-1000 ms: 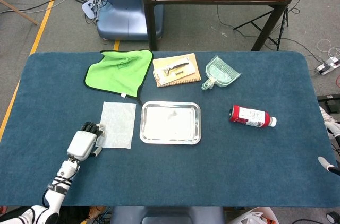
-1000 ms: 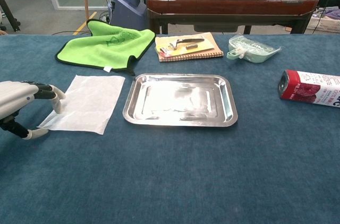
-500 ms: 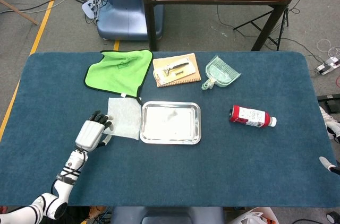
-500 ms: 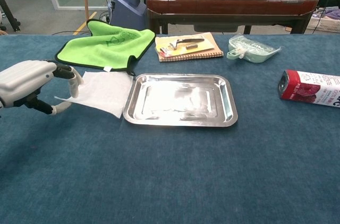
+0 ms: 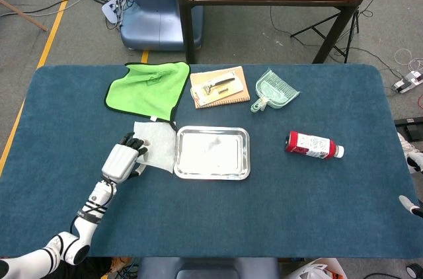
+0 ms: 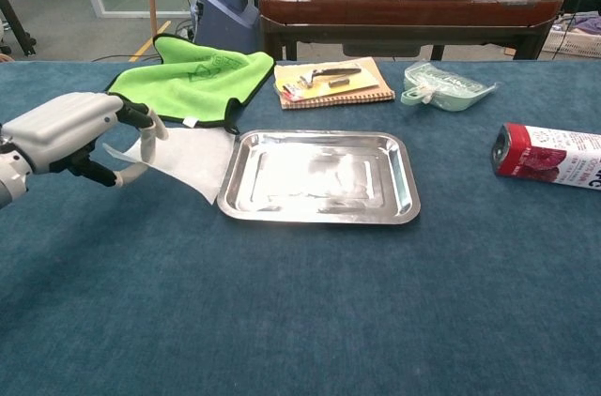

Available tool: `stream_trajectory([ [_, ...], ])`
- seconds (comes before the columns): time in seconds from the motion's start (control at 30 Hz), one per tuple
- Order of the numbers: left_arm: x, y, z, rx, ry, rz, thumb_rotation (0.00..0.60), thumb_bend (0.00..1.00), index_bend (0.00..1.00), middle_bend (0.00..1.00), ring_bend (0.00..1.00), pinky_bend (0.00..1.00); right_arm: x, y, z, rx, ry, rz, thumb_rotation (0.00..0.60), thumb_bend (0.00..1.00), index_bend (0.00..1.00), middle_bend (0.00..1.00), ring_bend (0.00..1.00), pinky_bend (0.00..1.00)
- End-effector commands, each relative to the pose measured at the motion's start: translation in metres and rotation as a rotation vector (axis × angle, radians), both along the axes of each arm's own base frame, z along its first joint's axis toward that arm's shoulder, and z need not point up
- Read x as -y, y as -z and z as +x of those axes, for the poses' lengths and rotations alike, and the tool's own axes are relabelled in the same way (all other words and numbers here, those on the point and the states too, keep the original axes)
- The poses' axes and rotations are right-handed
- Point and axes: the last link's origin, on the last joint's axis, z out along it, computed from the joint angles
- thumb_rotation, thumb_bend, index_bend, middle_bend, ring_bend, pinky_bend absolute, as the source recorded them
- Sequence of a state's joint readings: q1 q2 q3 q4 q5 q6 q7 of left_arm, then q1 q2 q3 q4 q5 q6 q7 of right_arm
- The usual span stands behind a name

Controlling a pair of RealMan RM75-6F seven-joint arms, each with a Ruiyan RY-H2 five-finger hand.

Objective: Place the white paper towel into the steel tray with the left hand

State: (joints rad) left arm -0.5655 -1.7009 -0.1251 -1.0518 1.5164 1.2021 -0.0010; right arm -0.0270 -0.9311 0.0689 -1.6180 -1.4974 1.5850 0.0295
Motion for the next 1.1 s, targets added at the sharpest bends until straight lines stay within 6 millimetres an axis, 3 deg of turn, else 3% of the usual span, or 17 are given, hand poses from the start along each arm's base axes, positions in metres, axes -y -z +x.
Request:
stream_trajectory([
  [0.03,-0.002,-0.007,0.002,0.042,-0.007,0.000,0.600,0.38,0.68,0.35,0.30,0.12,0.001,0.000,0.000,0.002,-0.001,-0.001,0.600,0.11,0.19,0.21,0.11,0.20],
  [0.27,-0.010,-0.030,0.020,0.237,-0.019,-0.002,0.600,0.38,0.69,0.37,0.31,0.13,0.000,-0.001,0.002,0.001,-0.006,-0.007,0.600,0.11,0.19,0.21,0.11,0.20],
  [0.63,-0.001,-0.042,0.088,0.552,0.104,-0.101,0.600,0.38,0.68,0.40,0.32,0.14,-0.002,-0.002,0.008,-0.014,-0.009,-0.012,0.600,0.11,0.19,0.21,0.11,0.20],
  [0.9,0.018,-0.005,0.130,0.596,0.166,-0.290,0.600,0.38,0.67,0.41,0.32,0.14,-0.002,-0.002,0.013,-0.024,-0.011,-0.012,0.600,0.11,0.19,0.21,0.11,0.20],
  [1.1,0.006,0.032,0.133,0.471,0.151,-0.303,0.600,0.38,0.66,0.41,0.32,0.14,-0.001,-0.001,0.014,-0.024,-0.013,-0.010,0.600,0.11,0.19,0.21,0.11,0.20],
])
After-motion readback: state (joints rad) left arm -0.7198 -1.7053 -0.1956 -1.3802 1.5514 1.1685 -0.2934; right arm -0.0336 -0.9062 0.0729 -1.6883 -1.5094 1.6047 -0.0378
